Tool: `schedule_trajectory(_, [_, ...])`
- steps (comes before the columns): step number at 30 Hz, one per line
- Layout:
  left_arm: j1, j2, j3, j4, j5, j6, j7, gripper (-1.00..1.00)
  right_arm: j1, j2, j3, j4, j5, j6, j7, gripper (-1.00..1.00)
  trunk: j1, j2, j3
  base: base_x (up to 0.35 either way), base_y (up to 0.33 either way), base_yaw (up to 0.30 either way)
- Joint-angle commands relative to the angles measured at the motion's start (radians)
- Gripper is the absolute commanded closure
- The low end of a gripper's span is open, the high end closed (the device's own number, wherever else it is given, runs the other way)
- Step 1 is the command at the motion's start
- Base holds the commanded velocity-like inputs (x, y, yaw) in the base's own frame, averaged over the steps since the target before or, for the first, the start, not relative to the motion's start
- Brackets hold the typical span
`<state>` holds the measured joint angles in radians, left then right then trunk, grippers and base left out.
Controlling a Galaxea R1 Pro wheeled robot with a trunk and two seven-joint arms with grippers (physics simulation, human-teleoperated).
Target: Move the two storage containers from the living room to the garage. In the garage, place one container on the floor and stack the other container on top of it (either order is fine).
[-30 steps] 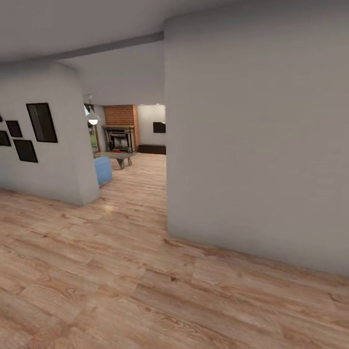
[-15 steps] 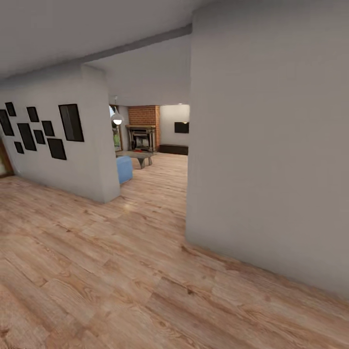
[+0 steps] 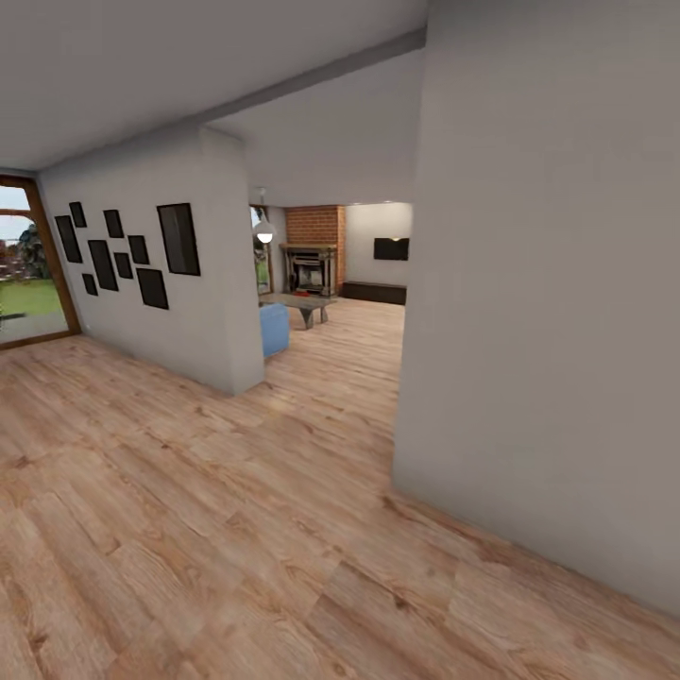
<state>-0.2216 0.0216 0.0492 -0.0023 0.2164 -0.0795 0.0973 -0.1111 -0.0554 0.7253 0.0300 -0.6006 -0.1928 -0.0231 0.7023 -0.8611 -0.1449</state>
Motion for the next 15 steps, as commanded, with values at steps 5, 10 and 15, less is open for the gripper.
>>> schedule_trajectory(5, [-0.001,0.000,0.005,0.001,0.001,-0.003,0.001,-1.00,-0.001,0.000,0.008,0.002,-0.004,-0.003,0.000,-1.00,0.001,-0.001,-0.001,0.321,0.000,0.016])
schedule_trajectory(10, [-0.001,0.000,0.005,0.001,0.001,-0.003,0.001,-1.00,-0.001,0.000,0.013,0.002,0.003,-0.004,-0.001,-1.00,0.001,-0.001,-0.001,0.321,0.000,0.001])
schedule_trajectory(15, [-0.001,0.000,0.005,0.001,0.001,-0.003,0.001,-1.00,-0.001,0.000,0.008,0.002,-0.002,-0.005,-0.001,-1.00,0.001,-0.001,-0.001,0.321,0.000,0.000])
